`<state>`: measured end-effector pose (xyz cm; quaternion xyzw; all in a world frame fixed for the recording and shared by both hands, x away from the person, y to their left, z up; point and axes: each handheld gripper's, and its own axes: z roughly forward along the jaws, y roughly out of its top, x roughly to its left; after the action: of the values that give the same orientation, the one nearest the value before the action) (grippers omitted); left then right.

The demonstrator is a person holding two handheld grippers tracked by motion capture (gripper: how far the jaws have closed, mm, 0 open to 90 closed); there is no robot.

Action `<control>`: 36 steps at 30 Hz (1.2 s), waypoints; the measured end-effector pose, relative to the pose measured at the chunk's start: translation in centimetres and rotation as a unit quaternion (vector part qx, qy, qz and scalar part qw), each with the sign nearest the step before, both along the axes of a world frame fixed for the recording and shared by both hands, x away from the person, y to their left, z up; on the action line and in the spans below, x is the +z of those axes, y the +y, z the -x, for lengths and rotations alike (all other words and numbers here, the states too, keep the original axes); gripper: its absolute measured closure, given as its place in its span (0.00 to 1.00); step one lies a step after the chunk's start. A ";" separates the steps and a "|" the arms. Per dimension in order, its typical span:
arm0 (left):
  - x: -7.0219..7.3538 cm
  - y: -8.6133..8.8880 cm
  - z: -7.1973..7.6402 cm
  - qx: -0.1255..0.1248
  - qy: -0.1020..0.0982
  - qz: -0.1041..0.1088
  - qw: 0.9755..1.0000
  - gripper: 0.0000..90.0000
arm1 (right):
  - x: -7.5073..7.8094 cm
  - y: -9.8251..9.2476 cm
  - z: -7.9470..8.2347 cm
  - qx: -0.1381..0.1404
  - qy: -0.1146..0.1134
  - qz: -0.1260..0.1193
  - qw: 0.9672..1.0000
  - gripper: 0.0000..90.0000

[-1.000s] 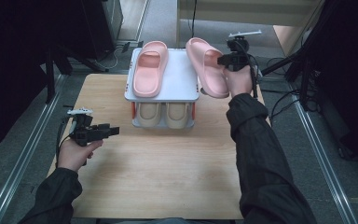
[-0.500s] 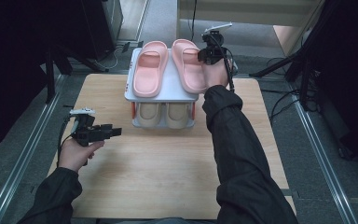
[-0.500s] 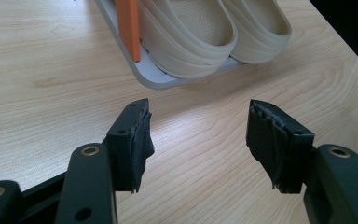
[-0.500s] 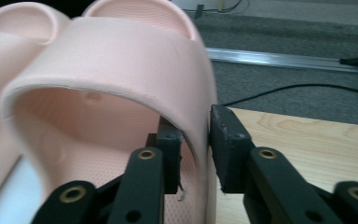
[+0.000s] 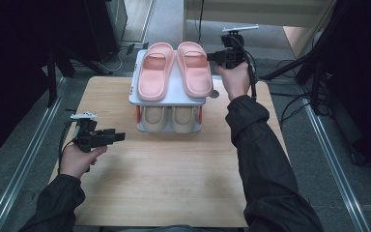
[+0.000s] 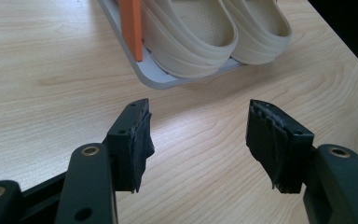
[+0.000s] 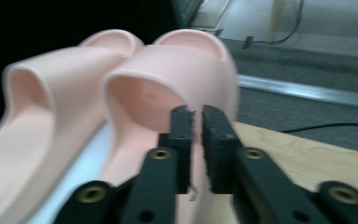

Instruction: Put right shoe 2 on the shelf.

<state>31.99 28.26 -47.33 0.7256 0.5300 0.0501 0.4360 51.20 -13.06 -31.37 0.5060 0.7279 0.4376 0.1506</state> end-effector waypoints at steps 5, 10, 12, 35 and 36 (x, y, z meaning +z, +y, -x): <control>0.0 0.1 0.1 -0.001 -0.003 0.003 1.000 0.45 | -2.0 -1.1 -1.6 -0.021 -0.002 0.022 1.000 0.96; -0.2 0.3 -0.2 0.002 0.003 0.005 1.000 0.45 | -3.6 -0.6 -2.5 -0.002 0.006 0.019 1.000 0.95; -0.2 0.4 -0.2 0.003 0.003 0.007 1.000 0.45 | -3.6 -0.1 -2.4 0.002 0.004 0.021 1.000 0.98; -0.3 0.1 -0.5 -0.006 0.004 0.002 1.000 0.45 | -4.0 1.0 0.3 0.049 -0.014 -0.010 0.999 0.99; -0.3 0.0 -0.6 -0.007 0.004 0.001 1.000 0.45 | -4.0 0.8 0.8 0.053 -0.016 -0.005 0.998 0.99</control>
<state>32.54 28.31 -47.63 0.7292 0.5265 0.0437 0.4349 50.36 -12.23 -35.35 0.4606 0.7488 0.4566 0.1364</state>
